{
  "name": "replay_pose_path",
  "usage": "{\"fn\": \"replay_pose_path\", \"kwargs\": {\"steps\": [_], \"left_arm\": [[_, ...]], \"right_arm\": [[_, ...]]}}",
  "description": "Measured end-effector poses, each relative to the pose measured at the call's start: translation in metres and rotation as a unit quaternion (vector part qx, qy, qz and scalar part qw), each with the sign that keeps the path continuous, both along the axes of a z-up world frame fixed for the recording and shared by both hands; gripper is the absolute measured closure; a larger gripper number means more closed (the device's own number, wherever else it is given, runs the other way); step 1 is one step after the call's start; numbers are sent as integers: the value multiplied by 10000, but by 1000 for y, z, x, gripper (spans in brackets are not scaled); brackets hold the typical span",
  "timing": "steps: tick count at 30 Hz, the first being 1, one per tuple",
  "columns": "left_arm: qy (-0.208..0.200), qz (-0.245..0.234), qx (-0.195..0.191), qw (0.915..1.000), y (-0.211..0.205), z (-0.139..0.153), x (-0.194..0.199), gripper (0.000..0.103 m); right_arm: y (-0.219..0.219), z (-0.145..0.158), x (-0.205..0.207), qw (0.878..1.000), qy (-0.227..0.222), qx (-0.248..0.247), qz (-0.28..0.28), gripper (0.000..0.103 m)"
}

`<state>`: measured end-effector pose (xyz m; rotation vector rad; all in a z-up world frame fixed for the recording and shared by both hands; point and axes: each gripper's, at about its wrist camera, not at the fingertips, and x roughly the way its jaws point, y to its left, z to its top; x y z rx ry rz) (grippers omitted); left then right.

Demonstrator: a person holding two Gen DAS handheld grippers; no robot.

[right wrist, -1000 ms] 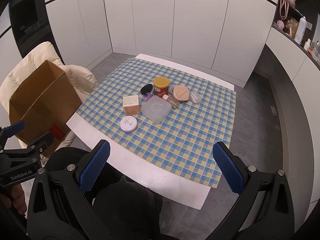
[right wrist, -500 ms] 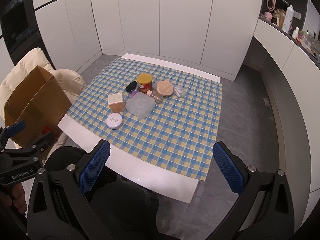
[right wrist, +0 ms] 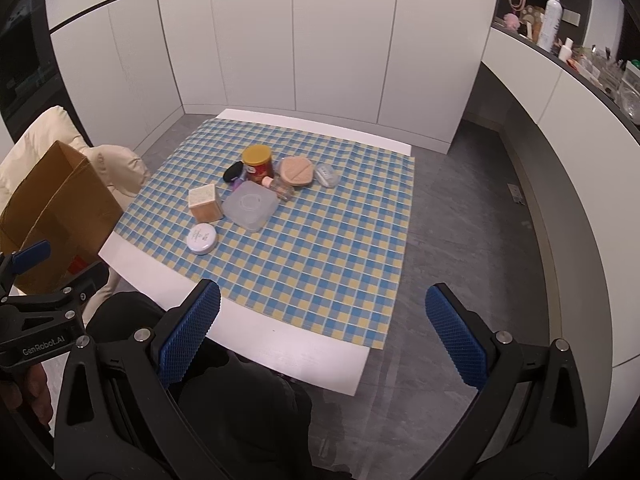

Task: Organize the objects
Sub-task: 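Move both tools toward the cosmetics on the checked tablecloth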

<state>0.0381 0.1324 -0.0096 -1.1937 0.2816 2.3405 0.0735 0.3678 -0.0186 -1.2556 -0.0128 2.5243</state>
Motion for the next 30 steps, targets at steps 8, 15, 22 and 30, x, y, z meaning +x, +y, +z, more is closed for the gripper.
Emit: {"fn": "replay_pose_path", "kwargs": {"steps": [8,15,22,30], "left_arm": [[-65,-261,-29,9996,14,-5,4,1],[117,-430,-51,9990,25,-8,4,1],[197,-577,-304,9977,49,-23,-18,1],[-267,-699,-421,9963,72,-52,-61,1]], "right_arm": [[9,1,5,9999,-2,103,-104,0],[23,2,1,9998,40,-43,-206,0],[42,-1,-23,9995,181,-75,-230,0],[50,-38,-69,9997,-179,-156,-56,0]]}}
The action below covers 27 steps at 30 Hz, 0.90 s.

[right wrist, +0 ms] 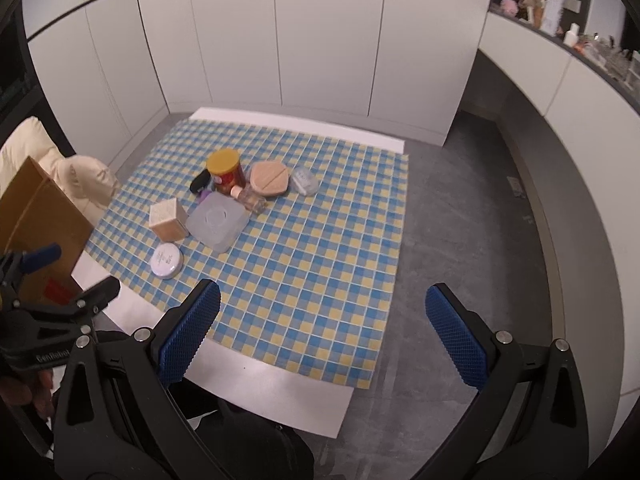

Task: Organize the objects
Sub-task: 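Move both tools toward the cosmetics on the checked tablecloth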

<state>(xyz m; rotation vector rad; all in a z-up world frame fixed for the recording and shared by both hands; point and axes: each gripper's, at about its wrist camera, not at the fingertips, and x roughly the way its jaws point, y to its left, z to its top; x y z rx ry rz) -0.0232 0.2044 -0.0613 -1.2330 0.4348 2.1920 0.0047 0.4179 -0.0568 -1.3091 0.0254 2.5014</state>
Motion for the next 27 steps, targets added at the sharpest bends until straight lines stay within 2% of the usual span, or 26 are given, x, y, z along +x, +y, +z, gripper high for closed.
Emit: {"fn": "replay_pose_path", "kwargs": {"steps": [8,13,20,23,27], "left_arm": [[-337,97,-78,9994,4,-32,-35,1],[-227,21,-439,9988,9,-70,-55,2],[-741,-45,-446,9962,17,-94,-78,3],[-1142,-254,-663,9909,26,-113,-86,4],[-1469,-248,-876,9849,32,-130,-91,9]], "right_arm": [[-7,-45,-40,9988,-245,-50,425,0],[-13,-80,-67,9970,-478,52,604,0],[-18,-108,-98,9954,-582,-27,763,0],[-17,-117,-108,9952,-635,-151,725,0],[-17,-128,-119,9941,-755,-229,739,0]]}}
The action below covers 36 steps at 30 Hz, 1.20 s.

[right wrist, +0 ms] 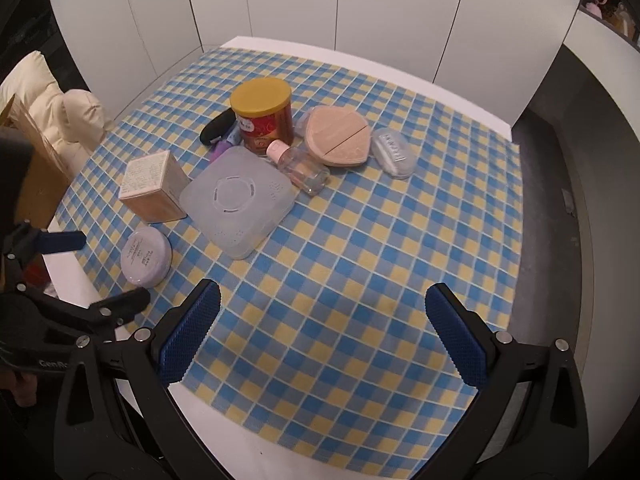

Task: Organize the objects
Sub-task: 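Move both tools toward the cosmetics on the checked tablecloth, then grasp the white round compact with the left tool while the right tool grasps the clear square container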

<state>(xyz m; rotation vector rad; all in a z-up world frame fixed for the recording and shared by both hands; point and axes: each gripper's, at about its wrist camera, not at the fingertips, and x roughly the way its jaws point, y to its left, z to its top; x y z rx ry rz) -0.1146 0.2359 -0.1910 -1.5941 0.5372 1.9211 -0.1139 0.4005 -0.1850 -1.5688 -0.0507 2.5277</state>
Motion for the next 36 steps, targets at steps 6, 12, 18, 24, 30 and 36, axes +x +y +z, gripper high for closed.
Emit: {"fn": "replay_pose_path", "kwargs": {"steps": [6,12,18,24,30,36], "left_arm": [[-92,115,-47,9999,6,-13,-10,22],[-252,26,63,9997,9,-23,-10,46],[-209,282,247,9991,-12,-20,-20,46],[-147,616,281,9976,-45,-19,-35,46],[-137,729,365,9966,-68,-19,-34,46],[-131,690,368,9969,-86,-13,-33,46]], "right_arm": [[-3,-8,-16,9999,-82,-103,-16,0],[-11,-16,-26,9998,-192,-3,93,0],[-22,-26,-38,9991,-311,58,280,0],[-39,-43,-58,9966,-586,383,441,0],[-46,-57,-76,9962,-732,363,308,0],[-60,-66,-103,9921,-942,514,654,0]]}}
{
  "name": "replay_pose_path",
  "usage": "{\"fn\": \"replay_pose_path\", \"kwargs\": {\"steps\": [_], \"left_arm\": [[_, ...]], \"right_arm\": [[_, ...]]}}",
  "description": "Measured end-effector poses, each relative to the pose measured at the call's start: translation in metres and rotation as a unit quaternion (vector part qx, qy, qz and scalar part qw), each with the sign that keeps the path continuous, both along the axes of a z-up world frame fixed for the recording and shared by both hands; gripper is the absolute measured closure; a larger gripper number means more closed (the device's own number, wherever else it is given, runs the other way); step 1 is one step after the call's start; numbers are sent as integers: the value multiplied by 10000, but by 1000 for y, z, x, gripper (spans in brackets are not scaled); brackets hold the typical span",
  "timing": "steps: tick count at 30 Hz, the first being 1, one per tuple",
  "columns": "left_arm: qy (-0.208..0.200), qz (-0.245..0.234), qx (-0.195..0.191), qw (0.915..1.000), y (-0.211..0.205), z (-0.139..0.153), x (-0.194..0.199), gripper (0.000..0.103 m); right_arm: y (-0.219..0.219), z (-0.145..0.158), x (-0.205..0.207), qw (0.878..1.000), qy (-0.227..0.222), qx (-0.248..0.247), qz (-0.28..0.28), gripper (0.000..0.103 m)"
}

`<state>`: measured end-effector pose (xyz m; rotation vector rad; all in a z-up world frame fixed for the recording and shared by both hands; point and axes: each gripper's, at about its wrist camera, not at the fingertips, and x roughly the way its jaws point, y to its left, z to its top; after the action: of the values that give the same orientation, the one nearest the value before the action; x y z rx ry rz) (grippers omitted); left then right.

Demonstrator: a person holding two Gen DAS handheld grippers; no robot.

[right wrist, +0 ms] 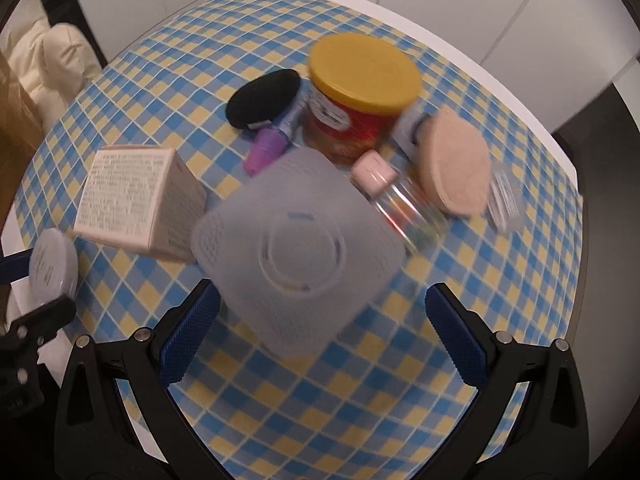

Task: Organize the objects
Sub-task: 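Grasp the white round compact with the left tool while the right tool grasps the clear square container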

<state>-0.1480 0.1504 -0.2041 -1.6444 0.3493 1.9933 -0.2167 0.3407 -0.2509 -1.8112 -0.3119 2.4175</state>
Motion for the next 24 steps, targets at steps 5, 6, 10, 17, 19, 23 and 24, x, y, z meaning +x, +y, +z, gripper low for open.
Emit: {"fn": "replay_pose_path", "kwargs": {"steps": [5,6,10,17,19,23,24], "left_arm": [[11,15,51,10000,-1,4,0,46],[6,22,60,10000,-1,4,0,46],[-20,95,108,9999,2,5,-5,46],[30,187,190,9996,2,14,-4,46],[39,239,208,9995,2,18,-3,46],[50,409,299,9987,0,27,0,46],[57,432,331,9985,1,30,0,46]], "right_arm": [[-3,-1,-21,9987,-181,-185,441,0],[-3,-4,-25,9978,-305,-331,491,0],[-8,-9,-29,9943,-566,-551,716,4],[-16,1,-14,9920,-486,-1007,580,12],[-41,13,5,9928,-402,-1031,467,12],[-65,38,27,9940,-217,-1003,386,12],[-68,44,33,9942,-155,-1013,311,12]]}}
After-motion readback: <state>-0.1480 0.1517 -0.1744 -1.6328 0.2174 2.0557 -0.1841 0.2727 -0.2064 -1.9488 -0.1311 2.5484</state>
